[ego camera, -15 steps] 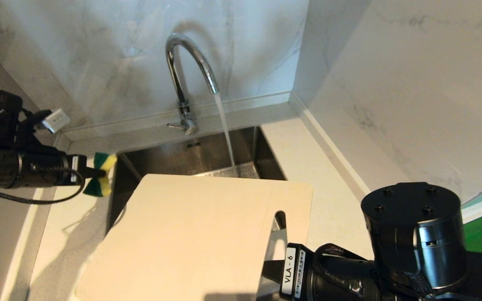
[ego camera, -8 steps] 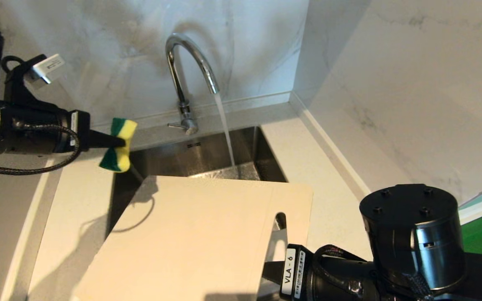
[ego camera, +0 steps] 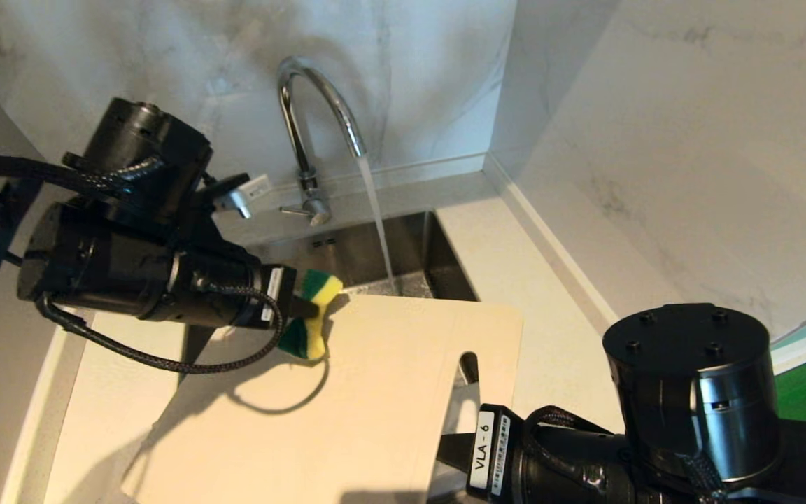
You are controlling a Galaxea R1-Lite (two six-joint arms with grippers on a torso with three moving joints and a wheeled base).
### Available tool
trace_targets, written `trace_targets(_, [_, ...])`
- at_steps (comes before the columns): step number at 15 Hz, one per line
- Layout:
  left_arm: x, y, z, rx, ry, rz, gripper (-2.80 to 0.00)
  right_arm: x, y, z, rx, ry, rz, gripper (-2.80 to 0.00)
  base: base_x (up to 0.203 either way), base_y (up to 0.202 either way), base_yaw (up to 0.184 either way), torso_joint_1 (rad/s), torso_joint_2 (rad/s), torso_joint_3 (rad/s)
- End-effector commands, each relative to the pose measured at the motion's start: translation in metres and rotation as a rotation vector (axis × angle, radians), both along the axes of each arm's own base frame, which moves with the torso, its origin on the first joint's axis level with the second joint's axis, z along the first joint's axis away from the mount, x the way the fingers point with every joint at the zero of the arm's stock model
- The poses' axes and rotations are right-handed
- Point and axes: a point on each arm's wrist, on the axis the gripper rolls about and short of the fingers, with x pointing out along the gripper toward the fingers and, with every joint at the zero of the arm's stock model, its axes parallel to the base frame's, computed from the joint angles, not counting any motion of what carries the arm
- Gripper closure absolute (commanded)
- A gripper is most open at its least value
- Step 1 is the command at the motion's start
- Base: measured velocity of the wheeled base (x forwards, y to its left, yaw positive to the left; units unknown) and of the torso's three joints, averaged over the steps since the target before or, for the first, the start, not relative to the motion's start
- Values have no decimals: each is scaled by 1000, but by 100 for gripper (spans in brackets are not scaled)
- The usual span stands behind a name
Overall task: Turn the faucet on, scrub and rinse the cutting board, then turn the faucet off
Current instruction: Scrub the cutting board underwater
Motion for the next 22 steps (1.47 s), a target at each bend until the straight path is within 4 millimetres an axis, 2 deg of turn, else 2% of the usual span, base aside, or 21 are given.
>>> trace_targets(1, [21,0,-28,50,70,40,0,0,0,1,-3,-12,7,0,0,0,0,0,0,0])
trace_targets(3, [42,19,-39,31,69,102,0,-1,-1,1,-1,-14,6,0,0,0,0,0,0,0])
trace_targets(5, [58,51,-45,16,72,144,0,-1,-1,1,1,-14,5,0,0,0,0,0,0,0])
trace_targets(9, [68,115,-62,5,124,210,0,-1,-1,2,4,-14,4,0,0,0,0,0,0,0])
trace_targets(12, [72,139,-71,10,144,239,0,-1,-1,2,3,-13,4,0,0,0,0,0,0,0])
trace_targets(14, [75,149,-68,6,116,265,0,-1,-2,1,1,-12,4,0,0,0,0,0,0,0])
trace_targets(16, [75,159,-57,-11,59,293,0,-1,-2,1,0,-11,4,0,0,0,0,0,0,0])
trace_targets(18, [67,162,-37,-44,0,307,0,-2,-2,1,-1,-10,4,0,0,0,0,0,0,0])
trace_targets(22, [43,163,18,-206,-109,372,0,-1,-2,0,-2,-9,4,0,0,0,0,0,0,0])
